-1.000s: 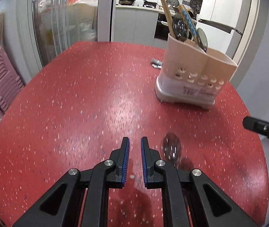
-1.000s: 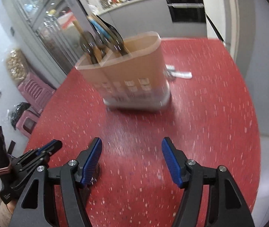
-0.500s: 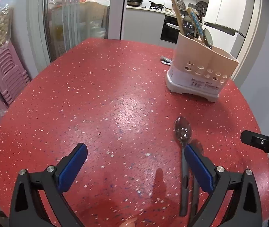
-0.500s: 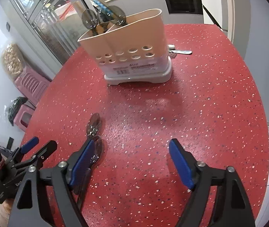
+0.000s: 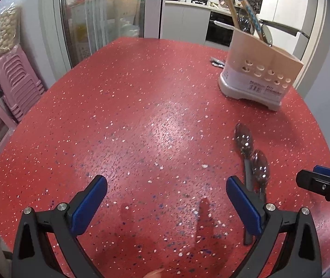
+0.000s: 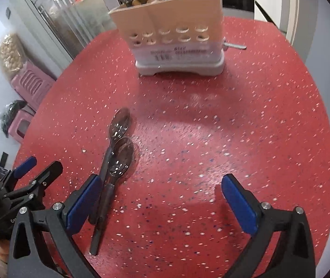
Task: Organize utensils
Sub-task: 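Move both open tools back toward the remaining spoons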
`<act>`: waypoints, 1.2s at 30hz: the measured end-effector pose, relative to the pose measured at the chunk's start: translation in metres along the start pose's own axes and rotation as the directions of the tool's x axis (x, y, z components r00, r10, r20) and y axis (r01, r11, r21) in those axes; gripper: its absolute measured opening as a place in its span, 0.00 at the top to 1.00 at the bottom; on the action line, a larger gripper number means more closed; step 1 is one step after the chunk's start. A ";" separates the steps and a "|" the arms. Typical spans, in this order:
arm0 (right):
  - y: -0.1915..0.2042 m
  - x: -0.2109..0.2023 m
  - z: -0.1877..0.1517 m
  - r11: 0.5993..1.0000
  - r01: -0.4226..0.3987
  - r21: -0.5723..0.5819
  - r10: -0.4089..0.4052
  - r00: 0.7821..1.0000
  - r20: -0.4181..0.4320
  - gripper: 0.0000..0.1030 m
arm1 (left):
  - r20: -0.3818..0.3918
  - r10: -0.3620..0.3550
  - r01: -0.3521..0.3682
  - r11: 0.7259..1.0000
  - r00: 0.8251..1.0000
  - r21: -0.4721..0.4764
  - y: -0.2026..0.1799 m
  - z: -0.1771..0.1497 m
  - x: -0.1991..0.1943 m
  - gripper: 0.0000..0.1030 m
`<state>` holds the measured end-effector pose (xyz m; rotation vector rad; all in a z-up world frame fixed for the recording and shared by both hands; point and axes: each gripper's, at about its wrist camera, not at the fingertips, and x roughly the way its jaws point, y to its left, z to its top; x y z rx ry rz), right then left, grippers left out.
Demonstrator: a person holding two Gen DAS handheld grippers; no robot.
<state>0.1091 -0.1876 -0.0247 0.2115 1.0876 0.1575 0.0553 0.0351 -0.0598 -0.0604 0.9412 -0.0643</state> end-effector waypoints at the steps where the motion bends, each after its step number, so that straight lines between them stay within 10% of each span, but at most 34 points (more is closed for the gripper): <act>1: 0.002 0.002 0.000 1.000 0.004 0.000 -0.004 1.000 -0.005 0.00 | -0.010 0.004 -0.004 1.000 1.000 -0.002 0.002 0.000 0.001 0.00; 13: 0.035 0.024 -0.011 0.996 0.080 -0.039 -0.082 0.994 -0.070 0.29 | -0.030 0.019 -0.019 1.000 0.999 0.012 0.014 0.005 0.007 0.00; 30: 0.083 0.041 -0.010 0.974 0.161 -0.162 -0.175 0.981 -0.081 0.44 | -0.015 0.017 -0.017 1.000 1.000 0.000 0.023 0.015 0.009 0.00; 36: 0.075 0.037 -0.011 0.969 0.179 -0.170 -0.192 0.980 -0.059 0.84 | -0.022 -0.005 0.006 0.999 1.000 0.035 0.008 0.020 0.012 0.00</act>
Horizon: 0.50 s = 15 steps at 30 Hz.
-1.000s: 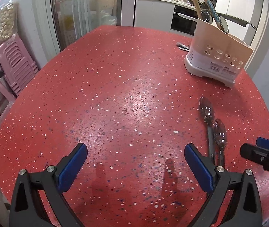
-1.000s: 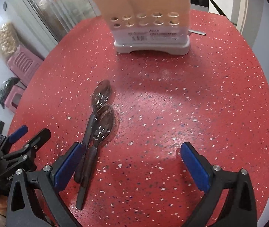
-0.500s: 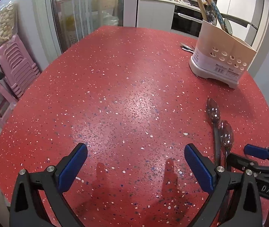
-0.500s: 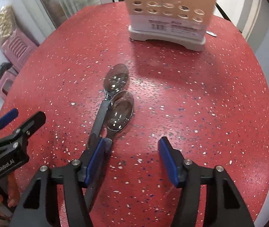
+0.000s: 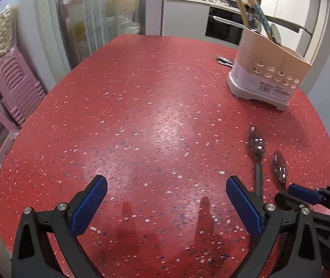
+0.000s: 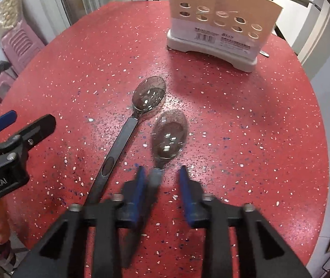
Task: Organize utensils
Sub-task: 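Move both open tools back toward the remaining spoons, then grasp a dark-handled spoon with the right tool while the left tool grasps another spoon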
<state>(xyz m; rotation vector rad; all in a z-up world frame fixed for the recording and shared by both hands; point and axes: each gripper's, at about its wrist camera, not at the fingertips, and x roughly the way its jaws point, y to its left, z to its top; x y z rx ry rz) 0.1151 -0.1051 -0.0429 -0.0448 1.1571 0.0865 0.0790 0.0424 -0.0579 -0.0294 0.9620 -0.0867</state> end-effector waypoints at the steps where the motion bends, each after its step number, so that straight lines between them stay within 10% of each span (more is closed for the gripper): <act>1: -0.002 0.000 -0.001 1.000 0.000 0.004 0.000 1.000 0.002 0.87 | -0.003 -0.010 0.010 1.000 1.000 0.012 -0.004 0.001 0.001 0.00; 15: -0.050 -0.014 -0.018 0.990 -0.107 0.091 0.102 0.993 0.058 0.88 | -0.093 -0.088 0.103 0.980 0.992 0.170 -0.068 0.012 0.022 0.00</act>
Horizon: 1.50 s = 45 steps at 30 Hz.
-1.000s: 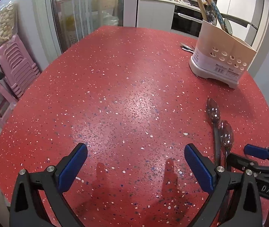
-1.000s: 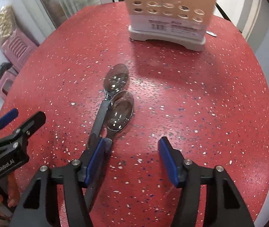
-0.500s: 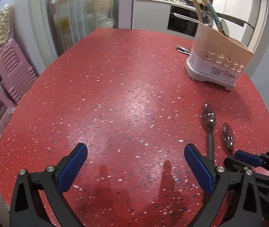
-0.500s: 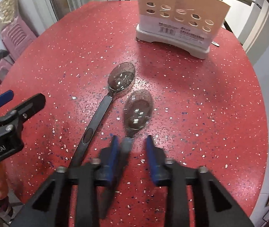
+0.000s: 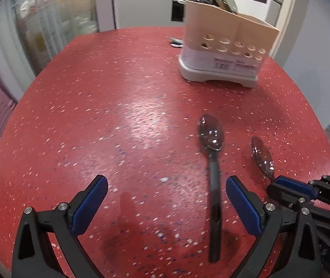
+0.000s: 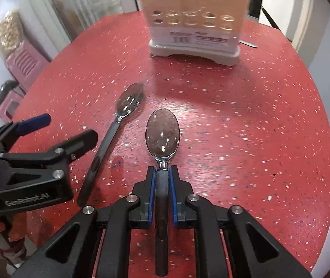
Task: Organize utensils
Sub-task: 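Grasp a dark-handled spoon with the right tool while the left tool grasps another spoon, then lift both held spoons and lower them into the beige holder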
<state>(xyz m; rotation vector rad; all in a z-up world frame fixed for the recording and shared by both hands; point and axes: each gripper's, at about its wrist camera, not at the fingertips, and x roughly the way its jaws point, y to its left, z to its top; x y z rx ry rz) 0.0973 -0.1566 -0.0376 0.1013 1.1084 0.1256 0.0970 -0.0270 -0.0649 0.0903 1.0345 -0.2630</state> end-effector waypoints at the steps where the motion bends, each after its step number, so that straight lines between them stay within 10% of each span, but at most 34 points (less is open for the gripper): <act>1: -0.004 -0.002 0.000 1.000 -0.004 0.008 0.004 1.000 0.003 0.88 | -0.005 -0.002 0.002 1.000 1.000 0.016 -0.005 0.002 0.002 0.00; 11: -0.029 -0.016 0.005 0.997 -0.055 0.046 0.053 0.998 0.043 0.88 | -0.110 -0.010 0.019 0.997 0.994 0.075 -0.026 0.013 0.024 0.12; 17: -0.040 -0.021 0.010 0.994 -0.095 0.061 0.091 0.994 0.064 0.88 | -0.130 -0.041 0.056 0.992 0.991 0.112 -0.035 0.017 0.019 0.64; 30: -0.064 -0.046 0.026 0.976 -0.210 0.054 0.196 0.961 0.193 0.88 | 0.100 -0.091 0.094 0.995 0.991 -0.025 -0.023 0.017 -0.034 0.64; 45: -0.074 -0.110 0.090 0.973 -0.228 -0.030 0.222 0.895 0.387 0.88 | 0.360 -0.087 0.120 0.990 0.929 -0.071 -0.017 0.097 -0.099 0.64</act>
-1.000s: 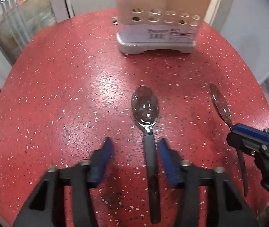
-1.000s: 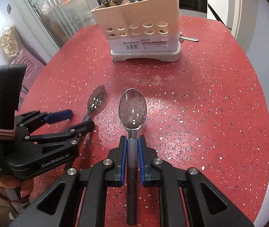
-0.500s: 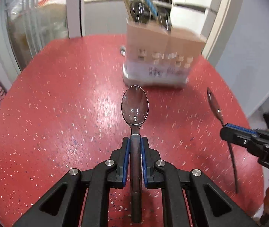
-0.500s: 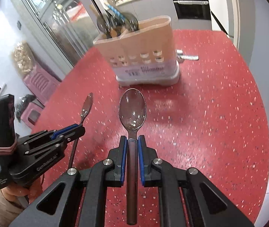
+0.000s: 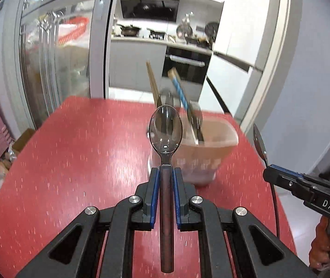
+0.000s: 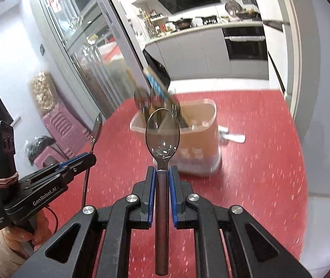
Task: Organize utensils
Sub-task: 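Lift both held spoons and lower them into the beige holder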
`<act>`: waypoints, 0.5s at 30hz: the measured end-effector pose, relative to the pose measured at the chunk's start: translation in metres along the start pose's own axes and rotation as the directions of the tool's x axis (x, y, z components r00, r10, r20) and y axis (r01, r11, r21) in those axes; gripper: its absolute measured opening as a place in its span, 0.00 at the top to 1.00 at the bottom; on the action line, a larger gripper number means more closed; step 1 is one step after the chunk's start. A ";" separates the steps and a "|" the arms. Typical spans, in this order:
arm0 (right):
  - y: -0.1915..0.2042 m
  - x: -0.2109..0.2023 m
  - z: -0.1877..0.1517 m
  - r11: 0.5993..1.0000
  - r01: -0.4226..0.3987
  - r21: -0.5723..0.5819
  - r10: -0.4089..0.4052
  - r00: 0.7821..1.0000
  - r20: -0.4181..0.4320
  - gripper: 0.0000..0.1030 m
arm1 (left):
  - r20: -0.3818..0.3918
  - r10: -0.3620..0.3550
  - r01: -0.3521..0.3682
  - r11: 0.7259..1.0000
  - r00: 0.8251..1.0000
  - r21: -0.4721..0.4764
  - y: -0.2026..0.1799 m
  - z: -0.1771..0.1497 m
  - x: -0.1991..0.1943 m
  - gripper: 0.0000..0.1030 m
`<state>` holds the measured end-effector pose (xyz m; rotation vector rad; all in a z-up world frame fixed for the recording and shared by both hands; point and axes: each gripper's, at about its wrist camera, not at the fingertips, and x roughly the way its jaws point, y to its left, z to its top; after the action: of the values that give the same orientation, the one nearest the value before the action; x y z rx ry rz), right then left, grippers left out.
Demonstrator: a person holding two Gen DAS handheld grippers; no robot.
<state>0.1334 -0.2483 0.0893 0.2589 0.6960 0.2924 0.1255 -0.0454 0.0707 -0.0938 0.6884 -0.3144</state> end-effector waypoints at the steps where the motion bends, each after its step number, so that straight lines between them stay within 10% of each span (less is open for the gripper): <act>1: 0.001 -0.001 0.004 1.000 0.001 -0.004 -0.001 1.000 0.010 0.88 | 0.010 0.000 0.000 1.000 1.000 -0.006 0.001 0.005 0.001 0.64; 15: 0.003 0.019 0.094 0.998 0.000 -0.063 0.012 0.983 0.183 0.88 | 0.185 0.020 -0.001 0.995 0.983 -0.101 0.002 0.083 0.044 0.64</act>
<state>0.2085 -0.2517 0.1485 0.2251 0.5032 0.2916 0.2103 -0.0592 0.1074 -0.2124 0.5190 -0.2571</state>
